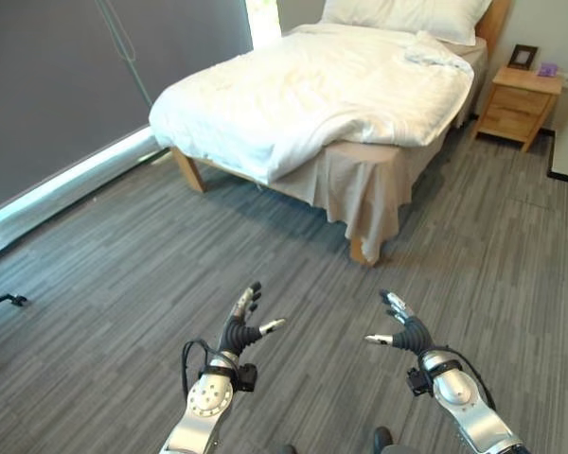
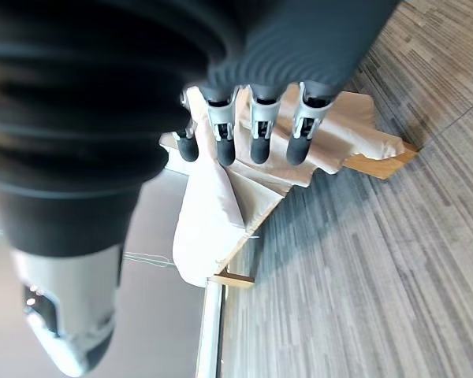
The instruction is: Making the bed.
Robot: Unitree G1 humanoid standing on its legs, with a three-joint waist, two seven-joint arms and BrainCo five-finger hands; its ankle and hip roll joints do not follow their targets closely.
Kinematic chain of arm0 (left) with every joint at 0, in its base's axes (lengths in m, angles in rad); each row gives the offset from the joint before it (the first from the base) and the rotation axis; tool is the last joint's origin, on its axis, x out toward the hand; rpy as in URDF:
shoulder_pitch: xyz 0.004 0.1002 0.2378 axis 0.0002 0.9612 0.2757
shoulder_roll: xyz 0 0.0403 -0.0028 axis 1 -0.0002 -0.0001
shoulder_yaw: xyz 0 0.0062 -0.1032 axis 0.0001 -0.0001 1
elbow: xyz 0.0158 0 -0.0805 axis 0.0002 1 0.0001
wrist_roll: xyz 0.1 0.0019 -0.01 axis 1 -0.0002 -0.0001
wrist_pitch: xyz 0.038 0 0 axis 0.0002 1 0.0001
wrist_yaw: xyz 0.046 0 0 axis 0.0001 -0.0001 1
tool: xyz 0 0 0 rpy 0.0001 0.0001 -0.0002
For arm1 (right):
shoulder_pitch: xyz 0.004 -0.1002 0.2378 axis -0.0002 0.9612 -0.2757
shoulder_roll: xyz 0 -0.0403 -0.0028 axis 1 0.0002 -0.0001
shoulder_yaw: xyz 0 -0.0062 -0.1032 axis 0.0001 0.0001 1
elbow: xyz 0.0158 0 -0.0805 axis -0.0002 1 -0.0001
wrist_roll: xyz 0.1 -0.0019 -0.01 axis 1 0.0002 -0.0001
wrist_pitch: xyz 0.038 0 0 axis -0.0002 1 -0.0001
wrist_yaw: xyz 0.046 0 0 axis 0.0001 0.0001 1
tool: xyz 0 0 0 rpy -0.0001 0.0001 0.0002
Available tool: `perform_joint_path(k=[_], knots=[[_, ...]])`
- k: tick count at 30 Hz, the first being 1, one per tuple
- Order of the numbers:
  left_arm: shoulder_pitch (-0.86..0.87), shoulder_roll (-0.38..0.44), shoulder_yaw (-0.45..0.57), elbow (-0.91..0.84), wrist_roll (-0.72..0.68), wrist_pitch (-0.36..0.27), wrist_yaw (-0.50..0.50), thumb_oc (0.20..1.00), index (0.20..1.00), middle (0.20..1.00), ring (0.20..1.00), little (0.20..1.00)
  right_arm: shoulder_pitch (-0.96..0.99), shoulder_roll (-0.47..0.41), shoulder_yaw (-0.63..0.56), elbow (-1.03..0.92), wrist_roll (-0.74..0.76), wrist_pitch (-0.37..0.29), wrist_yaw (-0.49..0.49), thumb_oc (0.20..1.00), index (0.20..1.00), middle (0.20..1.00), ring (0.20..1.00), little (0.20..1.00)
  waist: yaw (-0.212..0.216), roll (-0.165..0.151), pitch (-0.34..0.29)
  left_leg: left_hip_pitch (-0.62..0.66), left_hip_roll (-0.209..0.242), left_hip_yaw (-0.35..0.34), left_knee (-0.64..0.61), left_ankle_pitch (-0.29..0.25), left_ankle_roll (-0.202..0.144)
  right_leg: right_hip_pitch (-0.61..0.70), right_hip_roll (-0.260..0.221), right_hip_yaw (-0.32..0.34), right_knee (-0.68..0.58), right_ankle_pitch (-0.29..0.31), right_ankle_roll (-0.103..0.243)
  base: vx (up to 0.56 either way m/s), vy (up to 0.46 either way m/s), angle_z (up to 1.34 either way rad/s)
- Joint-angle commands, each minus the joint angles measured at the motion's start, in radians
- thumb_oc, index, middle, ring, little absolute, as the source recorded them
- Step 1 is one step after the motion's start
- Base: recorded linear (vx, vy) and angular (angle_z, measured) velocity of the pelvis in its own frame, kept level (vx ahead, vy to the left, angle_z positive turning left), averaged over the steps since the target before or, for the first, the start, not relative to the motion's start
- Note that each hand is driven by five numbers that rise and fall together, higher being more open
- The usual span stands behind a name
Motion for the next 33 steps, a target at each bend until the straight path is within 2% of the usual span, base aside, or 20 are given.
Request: perform_joint_path(k=[1, 8, 11, 12, 13, 14, 15, 16, 17, 19, 21, 22, 24, 25, 26, 28, 30, 31, 32, 33], knots=[[-0.052, 0.038, 0.034, 0.007, 0.014, -0.037, 0.018, 1.0, 1.0, 1.0, 1.0, 1.0, -0.045, 0.018, -0.005, -0.088, 0.004, -0.048, -0.007, 1.0, 1.0, 1.0, 1.0, 1.0, 0.006, -0.038, 0.016, 0.019, -0.023, 0.014, 0.013, 0.011, -0.015, 0.043, -0.01, 0.026, 0.016, -0.088, 0.02, 0.0, 0.0, 0.0], [-0.035, 0.033, 0.054, 0.008, 0.006, -0.032, 0.032, 1.0, 1.0, 1.0, 1.0, 1.0, -0.058, 0.027, 0.004, -0.075, 0.023, -0.043, 0.005, 1.0, 1.0, 1.0, 1.0, 1.0, 0.024, -0.051, 0.018, 0.024, -0.025, 0.015, 0.013, 0.004, -0.007, 0.04, -0.004, 0.016, 0.037, -0.09, 0.022, 0.04, 0.009, -0.07], [-0.04, 0.036, 0.054, 0.009, -0.021, -0.033, 0.025, 1.0, 1.0, 1.0, 1.0, 1.0, -0.065, 0.028, 0.007, -0.074, 0.012, -0.043, 0.002, 1.0, 1.0, 1.0, 1.0, 1.0, 0.025, -0.05, 0.028, 0.022, -0.021, 0.016, 0.013, 0.002, -0.001, -0.011, -0.004, 0.006, 0.145, -0.098, 0.029, 0.0, 0.01, -0.01], [-0.041, 0.037, 0.056, 0.008, -0.033, -0.034, 0.025, 1.0, 1.0, 1.0, 1.0, 1.0, -0.07, 0.03, 0.008, -0.074, 0.011, -0.043, 0.001, 1.0, 1.0, 1.0, 1.0, 1.0, 0.024, -0.047, 0.039, 0.023, -0.017, 0.016, 0.013, 0.002, 0.001, -0.044, 0.0, 0.0, 0.212, -0.092, 0.044, -0.04, 0.035, 0.0], [-0.048, 0.038, 0.058, 0.01, -0.047, -0.034, 0.026, 1.0, 1.0, 1.0, 1.0, 1.0, -0.076, 0.032, 0.009, -0.074, 0.009, -0.044, 0.0, 1.0, 1.0, 1.0, 1.0, 1.0, 0.024, -0.043, 0.047, 0.021, -0.017, 0.018, 0.013, -0.001, 0.006, -0.105, -0.006, -0.001, 0.32, -0.078, 0.078, -0.05, 0.062, -0.05], [-0.053, 0.035, 0.058, 0.016, -0.059, -0.033, 0.035, 1.0, 1.0, 1.0, 1.0, 1.0, -0.083, 0.038, 0.013, -0.071, 0.008, -0.04, 0.0, 1.0, 1.0, 1.0, 1.0, 1.0, 0.016, -0.035, 0.068, 0.033, -0.015, 0.018, 0.013, -0.004, 0.012, -0.161, -0.017, -0.01, 0.423, -0.01, 0.118, -0.04, 0.08, -0.05], [-0.059, 0.032, 0.06, 0.018, -0.069, -0.032, 0.044, 1.0, 1.0, 1.0, 1.0, 1.0, -0.091, 0.042, 0.019, -0.066, 0.004, -0.041, 0.0, 1.0, 1.0, 1.0, 1.0, 1.0, 0.011, -0.022, 0.085, 0.04, -0.009, 0.021, 0.013, -0.005, 0.015, -0.207, -0.029, -0.02, 0.509, 0.022, 0.134, 0.1, 0.1, -0.12], [-0.059, 0.026, 0.058, 0.02, -0.077, -0.033, 0.04, 1.0, 1.0, 1.0, 1.0, 1.0, -0.088, 0.047, 0.016, -0.075, 0.0, -0.041, -0.002, 1.0, 1.0, 1.0, 1.0, 1.0, -0.002, -0.012, 0.093, 0.056, -0.008, 0.02, 0.013, -0.017, 0.017, -0.251, -0.045, -0.033, 0.591, 0.005, 0.12, 0.2, 0.082, -0.05], [-0.062, 0.023, 0.056, 0.029, -0.077, -0.033, 0.039, 1.0, 1.0, 1.0, 1.0, 1.0, -0.084, 0.048, 0.012, -0.073, 0.001, -0.041, -0.004, 1.0, 1.0, 1.0, 1.0, 1.0, -0.007, -0.01, 0.092, 0.064, -0.013, 0.02, 0.013, -0.027, 0.016, -0.26, -0.051, -0.04, 0.578, -0.013, 0.107, 0.32, 0.03, -0.04], [-0.069, 0.025, 0.049, 0.023, -0.087, -0.036, 0.028, 1.0, 1.0, 1.0, 1.0, 1.0, -0.07, 0.049, 0.004, -0.074, 0.016, -0.04, -0.003, 1.0, 1.0, 1.0, 1.0, 1.0, -0.023, -0.019, 0.092, 0.078, -0.026, 0.006, 0.013, -0.048, 0.003, -0.246, -0.057, -0.07, 0.442, -0.058, 0.072, 0.33, -0.077, 0.29], [-0.078, 0.029, 0.042, 0.025, -0.09, -0.037, 0.019, 1.0, 1.0, 1.0, 1.0, 1.0, -0.058, 0.051, -0.004, -0.066, 0.048, -0.04, -0.003, 1.0, 1.0, 1.0, 1.0, 1.0, -0.046, -0.031, 0.087, 0.108, -0.039, -0.01, 0.013, -0.079, -0.015, -0.237, -0.054, -0.089, 0.224, -0.042, 0.058, 0.44, -0.166, 0.8], [-0.1, 0.026, 0.041, 0.037, -0.091, -0.039, 0.025, 1.0, 1.0, 1.0, 1.0, 1.0, -0.06, 0.062, 0.003, -0.03, 0.053, -0.035, -0.011, 1.0, 1.0, 1.0, 1.0, 1.0, -0.052, -0.037, 0.08, 0.147, -0.037, -0.001, 0.013, -0.112, -0.033, -0.247, -0.061, -0.143, 0.141, -0.003, 0.063, 0.49, -0.203, 0.71], [-0.106, 0.022, 0.033, 0.041, -0.079, -0.041, 0.019, 1.0, 1.0, 1.0, 1.0, 1.0, -0.055, 0.068, 0.009, -0.019, 0.05, -0.036, -0.01, 1.0, 1.0, 1.0, 1.0, 1.0, -0.06, -0.041, 0.061, 0.2, -0.036, 0.011, 0.013, -0.149, -0.039, -0.222, -0.063, -0.188, 0.117, 0.01, 0.045, 0.52, -0.233, 0.03], [-0.102, 0.012, 0.028, 0.045, -0.07, -0.045, 0.02, 1.0, 1.0, 1.0, 1.0, 1.0, -0.044, 0.058, 0.016, -0.019, 0.066, -0.037, 0.003, 1.0, 1.0, 1.0, 1.0, 1.0, -0.068, -0.022, 0.059, 0.204, 0.005, 0.015, 0.139, -0.123, -0.073, -0.166, -0.027, -0.189, 0.102, -0.01, 0.021, 0.39, -0.186, -0.26], [-0.103, 0.013, 0.029, 0.046, -0.07, -0.045, 0.02, 1.0, 1.0, 1.0, 1.0, 1.0, -0.045, 0.058, 0.016, -0.019, 0.066, -0.037, 0.003, 1.0, 1.0, 1.0, 1.0, 1.0, -0.071, -0.024, 0.057, 0.199, 0.003, 0.013, 0.141, -0.12, -0.073, -0.168, -0.029, -0.19, 0.1, -0.007, 0.02, 0.33, -0.203, -0.06], [-0.117, 0.008, 0.026, 0.05, -0.078, -0.048, 0.022, 1.0, 1.0, 1.0, 1.0, 1.0, -0.055, 0.031, 0.026, -0.007, 0.066, -0.042, 0.008, 1.0, 1.0, 1.0, 1.0, 1.0, -0.067, -0.029, 0.076, 0.049, 0.063, 0.009, 0.467, 0.005, -0.128, -0.096, -0.013, -0.19, 0.066, -0.031, -0.027, 0.22, -0.218, 0.02], [-0.121, 0.012, 0.023, 0.038, -0.107, -0.053, 0.015, 1.0, 1.0, 1.0, 1.0, 1.0, -0.061, 0.012, 0.029, -0.017, 0.075, -0.042, 0.009, 1.0, 1.0, 1.0, 1.0, 1.0, -0.041, -0.062, 0.102, -0.075, 0.065, -0.014, 0.793, 0.102, -0.154, -0.016, -0.003, -0.177, 0.03, -0.055, -0.077, 0.34, -0.254, 0.08], [-0.128, 0.013, 0.013, 0.037, -0.109, -0.055, 0.019, 1.0, 1.0, 1.0, 1.0, 1.0, -0.063, 0.004, 0.027, -0.017, 0.078, -0.039, 0.007, 1.0, 1.0, 1.0, 1.0, 1.0, -0.019, -0.091, 0.124, -0.174, 0.053, -0.027, 0.943, 0.118, -0.166, 0.014, -0.018, -0.163, 0.023, -0.059, -0.088, 0.38, -0.189, -0.22], [-0.133, 0.015, 0.007, 0.032, -0.112, -0.057, 0.017, 1.0, 1.0, 1.0, 1.0, 1.0, -0.065, -0.005, 0.025, -0.016, 0.077, -0.035, 0.006, 1.0, 1.0, 1.0, 1.0, 1.0, -0.01, -0.114, 0.13, -0.229, 0.06, -0.01, 0.966, 0.123, -0.165, 0.04, -0.033, -0.15, 0.015, -0.073, -0.087, 0.36, -0.122, -0.81], [-0.135, 0.016, 0.003, 0.032, -0.11, -0.052, 0.015, 1.0, 1.0, 1.0, 1.0, 1.0, -0.066, -0.01, 0.021, -0.008, 0.076, -0.03, 0.007, 1.0, 1.0, 1.0, 1.0, 1.0, 0.015, -0.118, 0.145, -0.294, 0.087, 0.001, 0.997, 0.083, -0.151, 0.069, -0.023, -0.126, 0.015, -0.096, -0.089, 0.39, -0.055, -0.66]])
